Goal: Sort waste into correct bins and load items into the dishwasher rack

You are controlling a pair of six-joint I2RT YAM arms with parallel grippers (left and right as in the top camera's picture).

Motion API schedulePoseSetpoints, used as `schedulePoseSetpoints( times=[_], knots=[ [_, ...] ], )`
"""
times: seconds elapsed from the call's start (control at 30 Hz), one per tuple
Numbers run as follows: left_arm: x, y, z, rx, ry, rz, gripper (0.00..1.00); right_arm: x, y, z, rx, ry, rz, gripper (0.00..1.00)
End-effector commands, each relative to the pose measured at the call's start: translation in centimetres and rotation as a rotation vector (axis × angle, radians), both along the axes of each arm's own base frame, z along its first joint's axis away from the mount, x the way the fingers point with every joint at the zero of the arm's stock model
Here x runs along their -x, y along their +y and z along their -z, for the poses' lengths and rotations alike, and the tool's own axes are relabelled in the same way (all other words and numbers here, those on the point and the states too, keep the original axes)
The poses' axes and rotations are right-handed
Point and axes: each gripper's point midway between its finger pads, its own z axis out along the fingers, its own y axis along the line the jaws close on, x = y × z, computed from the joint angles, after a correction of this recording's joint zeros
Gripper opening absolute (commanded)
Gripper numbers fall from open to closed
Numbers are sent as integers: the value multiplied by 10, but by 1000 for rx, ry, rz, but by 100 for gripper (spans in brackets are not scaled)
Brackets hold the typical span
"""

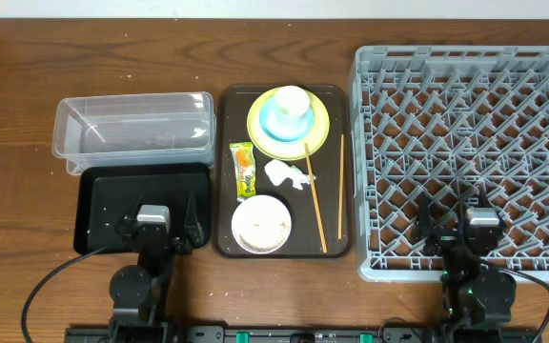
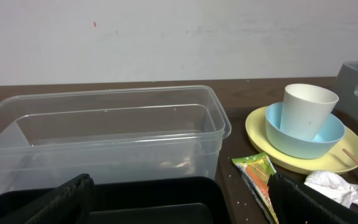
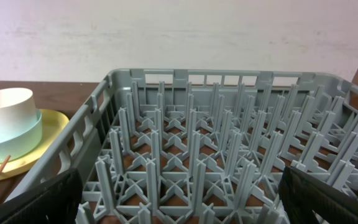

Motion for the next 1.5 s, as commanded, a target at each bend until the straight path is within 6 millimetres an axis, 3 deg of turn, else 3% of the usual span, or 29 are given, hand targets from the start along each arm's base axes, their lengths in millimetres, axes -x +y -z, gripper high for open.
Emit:
schedulePoseSetpoints(
  times=[0.0, 1.37, 1.47],
  knots=[
    [1, 0, 16, -19, 52, 4, 92, 0, 2, 2, -3, 6, -8, 99],
    [1, 0, 14, -17, 44, 5, 92, 0, 2, 2, -3, 6, -8, 99],
    [1, -6, 10, 64, 39, 29, 92, 0, 2, 2, -3, 6, -8, 99]
  ],
)
